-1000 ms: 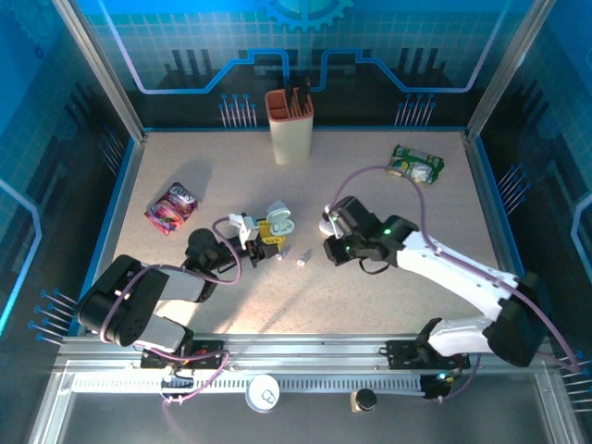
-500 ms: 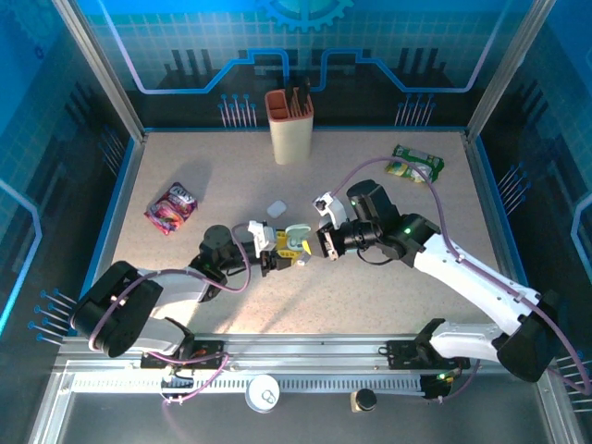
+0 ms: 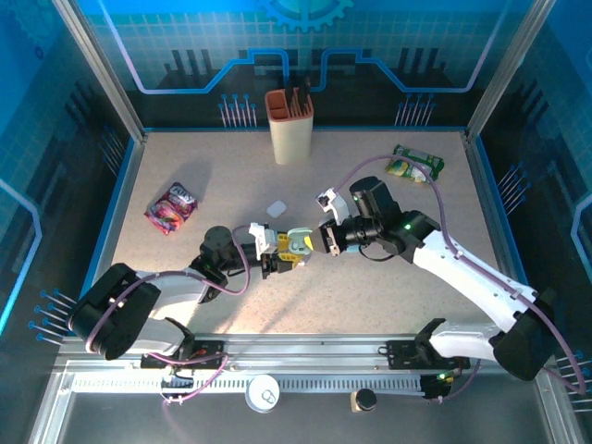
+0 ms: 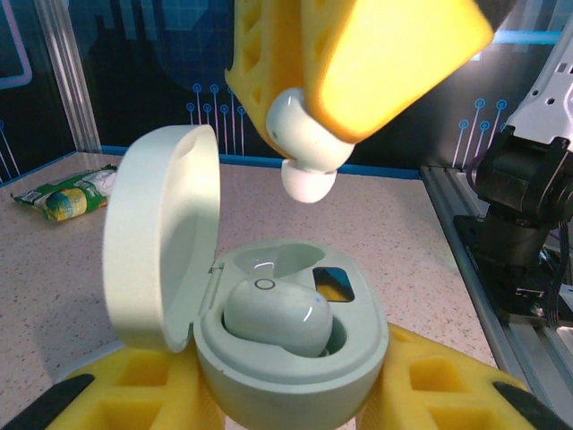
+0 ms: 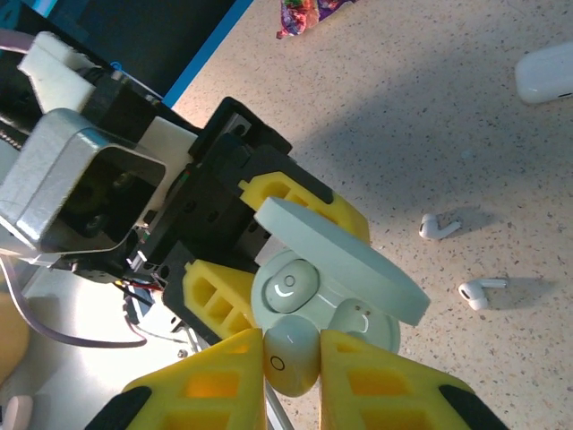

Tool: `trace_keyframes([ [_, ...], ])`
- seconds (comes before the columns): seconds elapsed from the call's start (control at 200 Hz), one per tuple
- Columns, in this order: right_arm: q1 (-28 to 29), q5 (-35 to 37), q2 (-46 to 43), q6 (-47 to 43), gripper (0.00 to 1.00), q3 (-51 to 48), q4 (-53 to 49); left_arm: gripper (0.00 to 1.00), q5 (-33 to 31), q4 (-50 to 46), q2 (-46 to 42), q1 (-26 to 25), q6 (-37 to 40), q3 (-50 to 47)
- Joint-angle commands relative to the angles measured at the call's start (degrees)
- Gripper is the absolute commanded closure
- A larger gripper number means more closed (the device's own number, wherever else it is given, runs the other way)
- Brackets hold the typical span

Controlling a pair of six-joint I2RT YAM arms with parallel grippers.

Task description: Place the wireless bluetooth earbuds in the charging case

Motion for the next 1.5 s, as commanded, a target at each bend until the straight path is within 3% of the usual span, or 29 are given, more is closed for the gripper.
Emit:
trace_keyframes([
  [0.0,-0.7,-0.7,0.6,-0.7,0.82,-0.5,0.6,0.67,1.5,2.0,-1.3,-0.5,0.3,0.6],
  [0.92,-1.8,-3.2,3.7,1.8,0.80,-1.1,0.2,0.67,-0.5,4.7,0.2,-0.4,-0.5,0.2],
  [1.161,-2.4,-2.2,2.8,3.3,0.66,-0.8,-0.3,0.67,-0.4,4.7,0.1,-0.5,-0.4,0.2],
  [1.441,-3.6,-3.2,-0.8,3.8,0.59,-2.0,2.1,0.67,-0.8,5.0,0.2,-0.4,-0.2,-0.1],
  [1.496,-4.0,-4.2,-1.7,4.3,0.53,-2.6,3.3,0.66,-0.8,5.1,0.3,-0.5,-0.2,-0.3],
])
